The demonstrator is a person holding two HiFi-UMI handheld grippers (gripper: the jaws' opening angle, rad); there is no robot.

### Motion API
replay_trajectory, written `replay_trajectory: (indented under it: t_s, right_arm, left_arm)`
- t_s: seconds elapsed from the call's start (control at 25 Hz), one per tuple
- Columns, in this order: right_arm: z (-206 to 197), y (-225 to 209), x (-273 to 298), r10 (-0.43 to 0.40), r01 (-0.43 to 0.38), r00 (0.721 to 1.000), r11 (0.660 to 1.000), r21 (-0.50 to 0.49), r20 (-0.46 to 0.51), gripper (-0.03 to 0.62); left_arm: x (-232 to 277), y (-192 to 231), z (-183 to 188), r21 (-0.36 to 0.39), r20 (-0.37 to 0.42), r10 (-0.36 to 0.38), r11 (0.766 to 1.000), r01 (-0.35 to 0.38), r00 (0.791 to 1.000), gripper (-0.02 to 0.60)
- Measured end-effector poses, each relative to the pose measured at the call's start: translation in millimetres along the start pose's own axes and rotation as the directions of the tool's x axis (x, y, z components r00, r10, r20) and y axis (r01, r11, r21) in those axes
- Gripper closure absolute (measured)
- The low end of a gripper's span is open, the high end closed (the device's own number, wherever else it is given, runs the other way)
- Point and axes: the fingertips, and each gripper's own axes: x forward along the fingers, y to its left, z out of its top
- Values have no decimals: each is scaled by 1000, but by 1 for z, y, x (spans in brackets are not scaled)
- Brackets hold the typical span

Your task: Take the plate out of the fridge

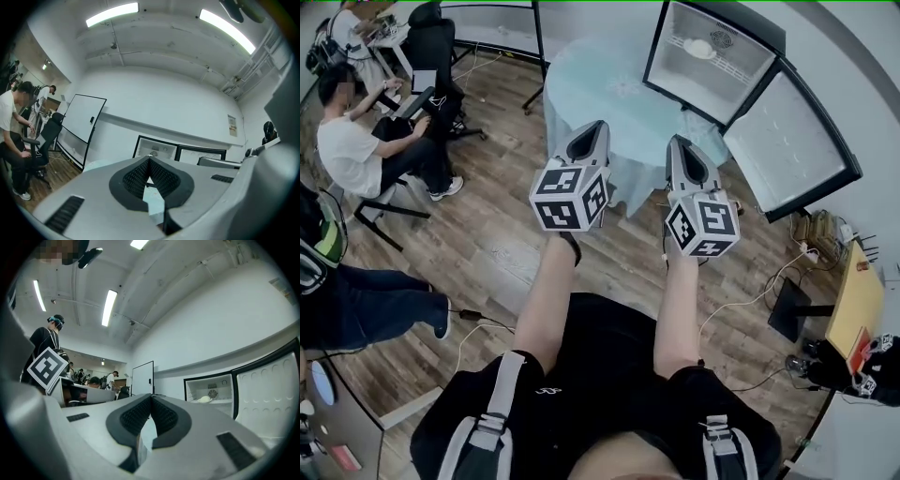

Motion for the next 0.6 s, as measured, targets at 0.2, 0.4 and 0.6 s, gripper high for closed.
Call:
replay_trajectory:
  t_s: [0.2,0.4,0.6]
  right_arm:
    - [-13,-7,16,-34,31,997,999,-38,-63,592]
    - [-17,-32,19,-91,87,992,995,-51,-83,592]
    - [-43,-58,32,-117,113,985,993,-36,-126,592]
  left_arm:
    - [21,13,-18,-62,-37,-36,998,33,999,571]
    - [47,3,-32,-101,-59,-89,991,83,994,571]
    - [81,-3,-54,-124,-95,-118,987,106,988,571]
